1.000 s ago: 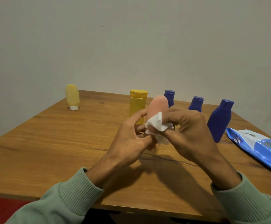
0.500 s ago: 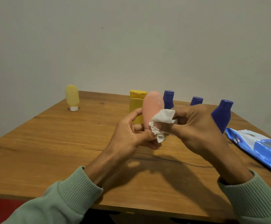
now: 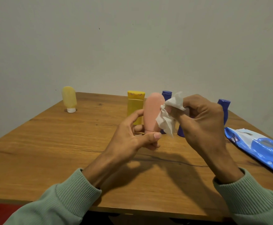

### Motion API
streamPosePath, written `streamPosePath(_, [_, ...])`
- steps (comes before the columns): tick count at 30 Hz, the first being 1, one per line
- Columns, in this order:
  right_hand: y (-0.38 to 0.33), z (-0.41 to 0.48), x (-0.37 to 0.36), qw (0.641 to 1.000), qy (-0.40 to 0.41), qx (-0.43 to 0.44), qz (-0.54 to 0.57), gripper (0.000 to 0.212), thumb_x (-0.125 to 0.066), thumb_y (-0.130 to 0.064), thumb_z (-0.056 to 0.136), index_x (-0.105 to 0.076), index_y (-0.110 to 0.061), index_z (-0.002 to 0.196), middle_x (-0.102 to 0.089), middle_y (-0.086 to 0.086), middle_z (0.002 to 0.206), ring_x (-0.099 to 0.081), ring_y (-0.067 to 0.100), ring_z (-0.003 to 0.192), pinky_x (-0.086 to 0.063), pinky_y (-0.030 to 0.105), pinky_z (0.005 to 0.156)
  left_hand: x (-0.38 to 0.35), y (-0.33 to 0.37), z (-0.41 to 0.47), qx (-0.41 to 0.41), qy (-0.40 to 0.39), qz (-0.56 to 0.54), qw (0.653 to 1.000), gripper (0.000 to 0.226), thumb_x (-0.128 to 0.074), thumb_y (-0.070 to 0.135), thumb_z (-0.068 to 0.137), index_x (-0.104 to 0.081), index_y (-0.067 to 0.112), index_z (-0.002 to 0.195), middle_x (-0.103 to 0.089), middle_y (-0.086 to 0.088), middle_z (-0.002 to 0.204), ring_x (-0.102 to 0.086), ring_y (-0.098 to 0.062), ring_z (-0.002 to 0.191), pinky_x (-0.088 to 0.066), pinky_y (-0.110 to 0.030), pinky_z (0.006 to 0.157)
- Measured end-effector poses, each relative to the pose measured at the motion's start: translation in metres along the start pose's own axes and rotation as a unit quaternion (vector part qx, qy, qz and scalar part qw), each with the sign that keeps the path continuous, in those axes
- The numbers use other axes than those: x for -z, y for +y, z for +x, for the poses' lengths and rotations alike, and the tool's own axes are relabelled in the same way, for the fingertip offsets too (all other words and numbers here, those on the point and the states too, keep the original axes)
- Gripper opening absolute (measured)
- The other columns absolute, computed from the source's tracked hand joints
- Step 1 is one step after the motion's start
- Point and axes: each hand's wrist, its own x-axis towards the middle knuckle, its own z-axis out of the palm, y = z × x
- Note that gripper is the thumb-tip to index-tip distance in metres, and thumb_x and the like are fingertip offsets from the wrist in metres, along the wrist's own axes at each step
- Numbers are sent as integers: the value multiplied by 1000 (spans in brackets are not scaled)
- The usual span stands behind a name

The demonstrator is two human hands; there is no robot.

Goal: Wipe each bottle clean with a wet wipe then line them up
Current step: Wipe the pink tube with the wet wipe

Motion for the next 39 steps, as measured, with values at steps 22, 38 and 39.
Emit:
streamPosePath(22, [-4, -10, -9, 995, -83, 47, -19, 16, -73, -10, 80, -72, -17, 94, -62, -10, 89, -57, 1, 83, -45, 8, 67, -3, 1, -2, -3, -12, -2, 1000, 60, -72, 2, 75, -46, 20, 126, -70, -25, 93, -68, -46, 78, -60, -42, 65])
streamPosePath(38, [-8, -2, -4, 989, -138, 28, -38, 18, -74, -13, 79, -73, -15, 96, -59, -17, 84, -57, -2, 76, -45, 7, 65, -3, 1, -3, 4, -20, -23, 1000, 62, -72, 11, 71, -46, 24, 126, -72, -20, 97, -70, -41, 81, -61, -43, 69])
streamPosePath(39, [-8, -1, -2, 987, -158, 15, -34, 19, -75, -19, 78, -73, -17, 97, -59, -19, 82, -57, -3, 76, -44, 7, 63, -2, 0, -3, 5, -16, -28, 999, 63, -71, 11, 70, -45, 25, 126, -72, -19, 99, -71, -39, 83, -61, -45, 70])
